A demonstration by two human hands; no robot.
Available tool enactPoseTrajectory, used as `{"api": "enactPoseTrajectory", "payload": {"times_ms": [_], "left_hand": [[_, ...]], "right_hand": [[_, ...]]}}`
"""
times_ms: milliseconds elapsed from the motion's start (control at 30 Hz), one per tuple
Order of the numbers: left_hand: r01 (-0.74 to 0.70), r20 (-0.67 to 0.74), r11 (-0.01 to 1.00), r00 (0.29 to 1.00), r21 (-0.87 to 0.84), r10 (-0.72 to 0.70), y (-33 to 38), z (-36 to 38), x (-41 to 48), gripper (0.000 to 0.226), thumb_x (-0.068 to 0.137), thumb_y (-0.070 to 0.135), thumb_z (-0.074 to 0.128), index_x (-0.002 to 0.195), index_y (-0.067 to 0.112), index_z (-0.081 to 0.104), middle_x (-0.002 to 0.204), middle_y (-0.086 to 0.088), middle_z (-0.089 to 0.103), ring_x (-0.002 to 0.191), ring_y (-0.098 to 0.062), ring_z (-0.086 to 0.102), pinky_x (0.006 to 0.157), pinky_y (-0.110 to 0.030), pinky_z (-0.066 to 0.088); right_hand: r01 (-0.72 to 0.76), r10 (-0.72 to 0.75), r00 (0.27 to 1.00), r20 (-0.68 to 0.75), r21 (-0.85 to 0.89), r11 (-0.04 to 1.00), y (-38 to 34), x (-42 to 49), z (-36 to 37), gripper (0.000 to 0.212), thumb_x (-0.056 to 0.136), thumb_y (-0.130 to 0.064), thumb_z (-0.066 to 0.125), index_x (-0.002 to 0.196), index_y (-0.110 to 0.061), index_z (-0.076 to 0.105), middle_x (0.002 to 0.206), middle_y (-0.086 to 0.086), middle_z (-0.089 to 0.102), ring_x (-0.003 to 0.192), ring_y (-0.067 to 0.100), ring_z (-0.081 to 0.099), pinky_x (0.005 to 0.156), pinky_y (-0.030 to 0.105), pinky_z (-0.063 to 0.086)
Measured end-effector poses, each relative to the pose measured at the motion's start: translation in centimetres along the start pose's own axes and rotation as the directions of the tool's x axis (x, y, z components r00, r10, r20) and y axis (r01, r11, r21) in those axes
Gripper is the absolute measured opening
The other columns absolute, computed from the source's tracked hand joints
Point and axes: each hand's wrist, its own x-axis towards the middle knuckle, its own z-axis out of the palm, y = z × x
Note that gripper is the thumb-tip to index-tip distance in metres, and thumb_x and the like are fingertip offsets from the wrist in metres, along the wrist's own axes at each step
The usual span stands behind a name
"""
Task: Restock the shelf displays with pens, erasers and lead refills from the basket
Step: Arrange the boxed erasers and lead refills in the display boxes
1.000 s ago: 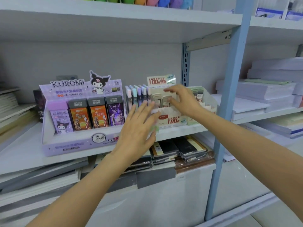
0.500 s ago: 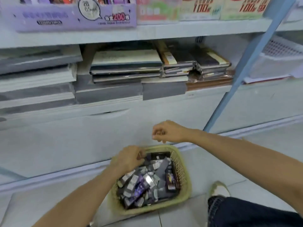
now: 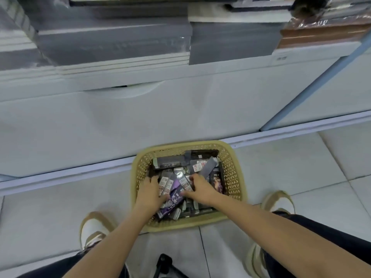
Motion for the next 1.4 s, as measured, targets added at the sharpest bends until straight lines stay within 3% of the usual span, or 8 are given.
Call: {"api": "enactPoseTrajectory", "payload": {"times_ms": [233,533,733,833,967,1100,1233,1400], "left_hand": [[0.046,0.017,0.984,0.999,-0.169,-0.044,0.2,-0.1,0.4,0.062,0.071,0.029,0.084,0.119,0.012,0.05,0.121,-0.008,0.054,0.102,-0.022,0.056,0.081,-0.028,0.04],[0.045,0.125,0.998,0.991,-0.053,-0.038,0.6,-0.4,0.4,0.052,0.075,0.039,0.081,0.109,0.009,0.056,0.105,-0.008,0.065,0.094,-0.024,0.061,0.069,-0.029,0.039],[0.054,0.081,0.964,0.996,-0.262,-0.034,0.1,-1.3,0.1,0.03,0.089,0.032,0.067,0.1,0.007,0.054,0.095,-0.009,0.064,0.086,-0.028,0.061,0.071,-0.034,0.044],[0.081,0.058,0.856,0.997,-0.51,-0.059,0.5,-2.1,0.0,0.024,0.088,0.021,0.069,0.1,0.007,0.054,0.09,-0.009,0.07,0.082,-0.03,0.067,0.067,-0.034,0.051],[0.06,0.089,0.638,0.996,-0.767,0.014,1.8,-2.8,-0.3,0.006,0.092,0.009,0.063,0.095,0.006,0.059,0.071,-0.005,0.072,0.061,-0.02,0.064,0.052,-0.026,0.052],[0.029,0.112,0.614,0.989,-0.789,0.097,3.1,-3.0,-0.3,0.008,0.094,0.02,0.063,0.093,0.013,0.065,0.078,0.001,0.075,0.071,-0.013,0.068,0.058,-0.017,0.053],[0.033,0.158,0.549,0.97,-0.835,0.183,4.6,-3.5,-0.6,0.026,0.091,0.032,0.065,0.109,0.013,0.064,0.102,-0.009,0.074,0.1,-0.028,0.069,0.092,-0.045,0.053],[-0.094,0.044,0.583,0.975,-0.807,0.218,5.3,-5.4,-1.3,0.026,0.083,0.033,0.074,0.103,0.02,0.064,0.086,-0.003,0.076,0.087,-0.019,0.072,0.081,-0.032,0.054]], "right_hand": [[-0.02,0.02,0.999,-0.03,0.019,1.0,-0.6,1.0,2.1,0.036,0.084,-0.037,0.074,0.095,-0.013,0.049,0.079,-0.003,0.049,0.077,0.016,0.05,0.068,0.029,0.039],[-0.088,0.041,0.99,0.139,0.357,0.93,0.4,0.9,1.5,0.023,0.087,-0.021,0.071,0.081,-0.012,0.051,0.078,0.002,0.045,0.075,0.016,0.044,0.069,0.03,0.033],[-0.09,0.049,0.993,0.103,0.442,0.893,0.9,0.5,-1.0,0.063,0.096,-0.026,0.058,0.147,-0.004,0.029,0.146,0.006,0.04,0.122,0.017,0.048,0.099,0.021,0.04],[-0.014,-0.027,0.997,0.079,0.481,0.877,0.9,0.3,-3.2,0.058,0.099,-0.02,0.055,0.147,-0.004,0.027,0.125,-0.004,0.047,0.086,-0.003,0.053,0.066,-0.003,0.041],[0.035,-0.095,0.991,0.092,0.512,0.858,0.3,-0.4,-6.0,0.042,0.099,-0.022,0.055,0.138,-0.015,0.042,0.121,-0.001,0.062,0.098,0.012,0.066,0.087,0.027,0.055],[0.111,-0.163,0.984,0.066,0.483,0.869,-0.5,-0.9,-7.4,0.025,0.099,-0.023,0.053,0.121,-0.009,0.053,0.095,0.004,0.065,0.077,0.01,0.064,0.067,0.022,0.052],[0.217,-0.239,0.971,-0.016,0.484,0.848,-1.2,-1.3,-7.7,0.007,0.099,-0.024,0.054,0.104,-0.019,0.056,0.067,-0.014,0.062,0.055,-0.001,0.054,0.054,0.013,0.044],[0.323,-0.272,0.946,-0.175,0.524,0.788,-3.0,-2.7,-7.9,0.014,0.098,-0.036,0.055,0.107,-0.028,0.061,0.078,-0.013,0.068,0.067,0.005,0.061,0.062,0.017,0.049]]}}
